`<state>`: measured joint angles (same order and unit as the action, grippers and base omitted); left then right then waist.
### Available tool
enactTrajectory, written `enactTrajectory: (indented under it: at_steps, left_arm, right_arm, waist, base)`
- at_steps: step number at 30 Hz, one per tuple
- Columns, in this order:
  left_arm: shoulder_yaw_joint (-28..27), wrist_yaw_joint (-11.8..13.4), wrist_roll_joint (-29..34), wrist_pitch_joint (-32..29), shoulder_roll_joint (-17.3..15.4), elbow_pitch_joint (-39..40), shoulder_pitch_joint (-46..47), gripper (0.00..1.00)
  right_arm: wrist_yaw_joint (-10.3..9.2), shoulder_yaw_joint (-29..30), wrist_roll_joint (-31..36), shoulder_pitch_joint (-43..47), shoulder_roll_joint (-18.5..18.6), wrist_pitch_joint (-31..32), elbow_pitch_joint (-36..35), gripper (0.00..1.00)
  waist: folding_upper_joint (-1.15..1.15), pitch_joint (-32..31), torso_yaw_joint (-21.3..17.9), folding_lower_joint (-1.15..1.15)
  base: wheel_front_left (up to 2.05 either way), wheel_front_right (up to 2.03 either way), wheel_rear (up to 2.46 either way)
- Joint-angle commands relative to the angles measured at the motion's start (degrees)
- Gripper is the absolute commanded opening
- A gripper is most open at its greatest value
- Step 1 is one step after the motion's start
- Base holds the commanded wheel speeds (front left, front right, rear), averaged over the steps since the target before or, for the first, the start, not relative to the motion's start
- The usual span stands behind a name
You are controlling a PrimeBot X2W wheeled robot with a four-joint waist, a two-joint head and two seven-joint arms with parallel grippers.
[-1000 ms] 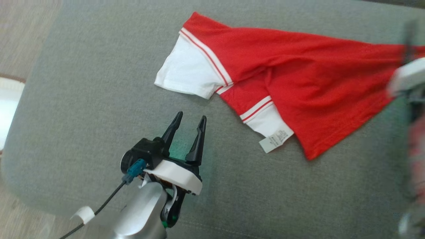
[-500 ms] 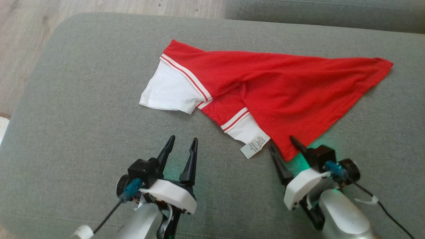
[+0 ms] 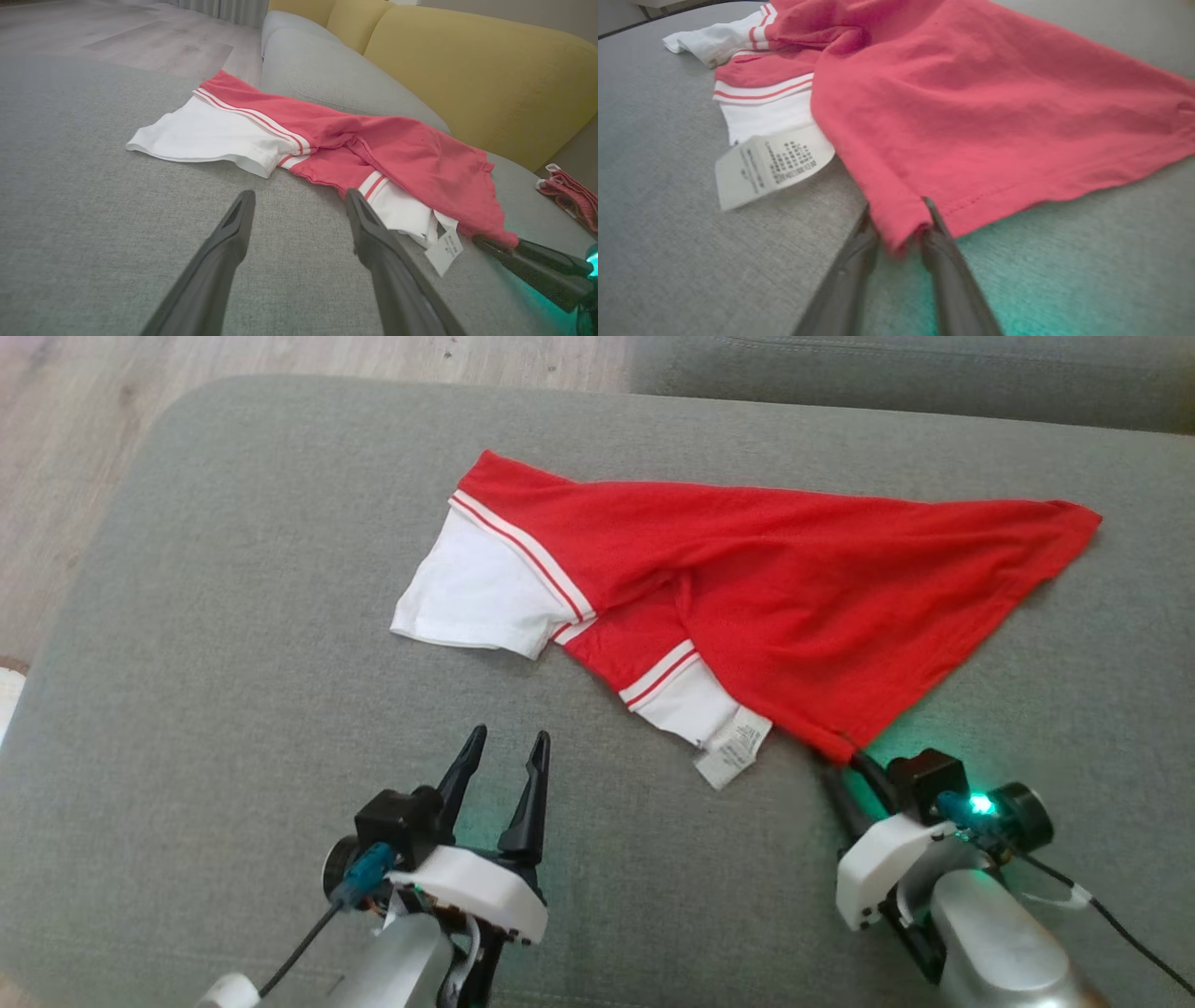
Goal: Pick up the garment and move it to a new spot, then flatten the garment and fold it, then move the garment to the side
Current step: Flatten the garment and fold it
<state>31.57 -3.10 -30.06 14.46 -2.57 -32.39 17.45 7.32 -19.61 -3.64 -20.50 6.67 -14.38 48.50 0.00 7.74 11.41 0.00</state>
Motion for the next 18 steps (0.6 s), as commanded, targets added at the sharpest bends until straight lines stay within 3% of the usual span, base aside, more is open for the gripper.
enactTrajectory:
  at_steps: [1, 12, 18]
  left_arm:
    - [-1.8, -0.2, -0.4, 0.5, -0.3, 1.2, 0.8, 1.0]
    - [-7.7, 0.9, 1.5, 0.5, -0.3, -1.2, -1.7, 1.0]
    - [-10.9, 1.0, 2.0, 0.5, -0.3, -1.4, -4.1, 1.0]
  right_arm:
    - [0.17, -0.2, 0.6, -0.3, 0.0, -0.6, -0.9, 0.0]
    - [0.17, 15.8, 8.5, 5.0, 7.1, -0.6, -5.4, 0.0]
    - [0.17, 21.3, 11.0, 8.1, 8.8, -0.6, -6.4, 0.0]
  waist:
    - [0.0, 0.0, -0.3, 0.0]
    - [0.0, -2.8, -4.3, 0.0]
    - [0.0, -3.9, -6.2, 0.0]
  base:
    - [0.0, 0.0, 0.0]
    - [0.0, 0.0, 0.0]
    - [0.0, 0.0, 0.0]
